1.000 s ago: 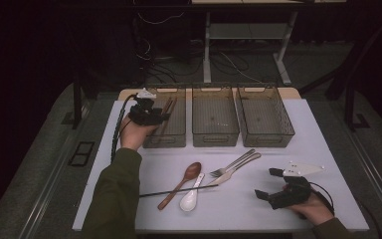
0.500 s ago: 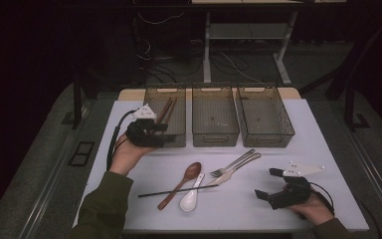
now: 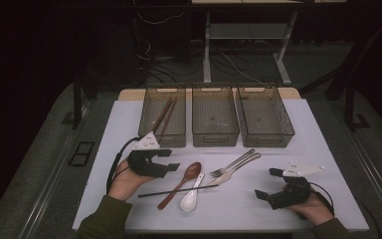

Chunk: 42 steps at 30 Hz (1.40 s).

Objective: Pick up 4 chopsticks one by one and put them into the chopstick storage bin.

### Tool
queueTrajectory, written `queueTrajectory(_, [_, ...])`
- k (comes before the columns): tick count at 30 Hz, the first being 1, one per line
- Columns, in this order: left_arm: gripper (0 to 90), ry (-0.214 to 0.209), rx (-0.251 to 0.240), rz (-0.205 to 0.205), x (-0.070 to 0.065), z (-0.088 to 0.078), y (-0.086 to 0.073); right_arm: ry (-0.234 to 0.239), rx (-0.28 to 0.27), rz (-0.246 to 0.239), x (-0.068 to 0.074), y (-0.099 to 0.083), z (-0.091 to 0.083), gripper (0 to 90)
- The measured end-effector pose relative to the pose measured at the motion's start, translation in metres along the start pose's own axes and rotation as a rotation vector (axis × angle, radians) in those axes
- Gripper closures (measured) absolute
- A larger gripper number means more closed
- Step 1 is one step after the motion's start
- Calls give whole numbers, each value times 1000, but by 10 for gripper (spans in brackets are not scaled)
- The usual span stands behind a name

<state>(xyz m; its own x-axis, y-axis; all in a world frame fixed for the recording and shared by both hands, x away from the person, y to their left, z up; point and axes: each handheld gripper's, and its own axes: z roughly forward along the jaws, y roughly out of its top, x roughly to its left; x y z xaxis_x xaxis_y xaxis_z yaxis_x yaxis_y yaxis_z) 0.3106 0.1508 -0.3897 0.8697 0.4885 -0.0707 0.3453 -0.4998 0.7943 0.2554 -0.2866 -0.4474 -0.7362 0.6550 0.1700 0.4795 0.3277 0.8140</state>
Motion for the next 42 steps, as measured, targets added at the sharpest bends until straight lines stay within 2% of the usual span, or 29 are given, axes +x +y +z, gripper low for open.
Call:
queueTrajectory(7, [463, -36, 5, 29, -12, -2, -23, 2, -2, -5, 0, 0, 0, 5])
queueTrajectory(10, [511, -61, 2, 23, -16, -2, -32, 2, -4, -5, 1, 0, 0, 5])
queueTrajectory(15, [605, -89, 7, 42, -24, 1, -41, 2, -5, -5, 1, 0, 0, 5])
queueTrajectory(23, [703, -131, 54, 72, -31, 17, -42, 4, 3, -7, 1, 0, 2, 5])
queueTrajectory(33, [749, -153, 79, 99, -33, 30, -40, 6, 5, -10, 1, 0, 2, 5])
queueTrajectory(39, [772, -159, 106, 104, -34, 35, -41, 8, 5, -13, 1, 0, 3, 5])
queueTrajectory(42, [781, -163, 111, 93, -34, 37, -41, 8, 4, -14, 1, 0, 3, 5])
